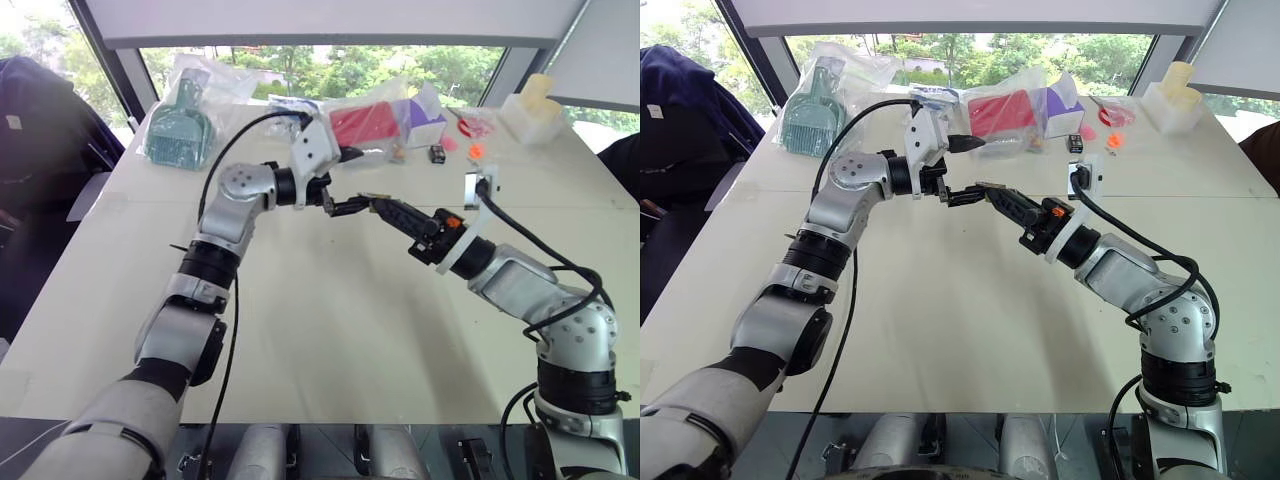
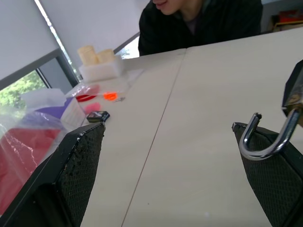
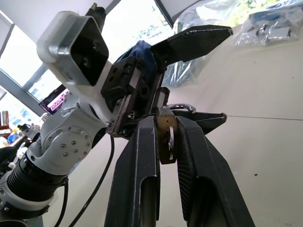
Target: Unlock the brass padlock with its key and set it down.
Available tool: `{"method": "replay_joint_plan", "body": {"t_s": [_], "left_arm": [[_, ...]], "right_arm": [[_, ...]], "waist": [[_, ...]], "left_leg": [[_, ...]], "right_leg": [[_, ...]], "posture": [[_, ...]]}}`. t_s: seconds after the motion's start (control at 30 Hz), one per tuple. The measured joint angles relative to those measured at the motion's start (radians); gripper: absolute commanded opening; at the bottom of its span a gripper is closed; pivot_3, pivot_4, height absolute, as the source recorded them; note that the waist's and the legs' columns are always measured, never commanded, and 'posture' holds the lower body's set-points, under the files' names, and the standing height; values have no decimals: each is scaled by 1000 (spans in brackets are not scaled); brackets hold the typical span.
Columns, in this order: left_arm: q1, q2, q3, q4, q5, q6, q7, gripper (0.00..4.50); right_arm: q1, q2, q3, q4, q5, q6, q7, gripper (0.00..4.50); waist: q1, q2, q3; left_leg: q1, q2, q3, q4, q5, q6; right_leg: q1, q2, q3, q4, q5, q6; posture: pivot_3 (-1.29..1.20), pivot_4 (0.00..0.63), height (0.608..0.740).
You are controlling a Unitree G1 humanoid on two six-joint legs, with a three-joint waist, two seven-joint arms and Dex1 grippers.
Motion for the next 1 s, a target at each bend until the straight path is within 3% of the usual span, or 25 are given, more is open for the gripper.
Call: {"method": "replay_joint_plan", "body": {"t_s": [0.4,0.53,0.67,0.83,1.0], "left_arm": [[-11,2,14,18,13,-54,37,4469],[14,42,15,23,19,-25,33,4469],[58,123,48,-35,-31,131,-25,4469],[236,281,40,-400,-192,515,-205,4469],[368,354,27,-657,-281,718,-215,4469]], "right_arm": [[12,2,24,-1,9,17,-10,14],[29,-2,16,1,45,20,-34,14],[84,-51,18,67,59,77,-71,14],[60,-51,32,252,51,157,-91,14],[-24,-42,67,419,-31,208,-37,14]], "waist": [[0,0,0],[-1,0,0],[-2,0,0],[-16,0,0],[-20,1,0]], "left_leg": [[0,0,0,0,0,0],[0,0,0,0,0,0],[0,0,0,0,0,0],[0,0,0,0,0,-1],[0,0,-1,0,1,-1]], "right_leg": [[0,0,0,0,0,0],[0,0,0,0,0,0],[0,0,0,0,0,0],[-1,0,1,0,0,0],[0,0,1,0,0,-1]], "posture": [[0,150,740],[0,150,740],[0,150,740],[0,150,740],[0,150,740]]}}
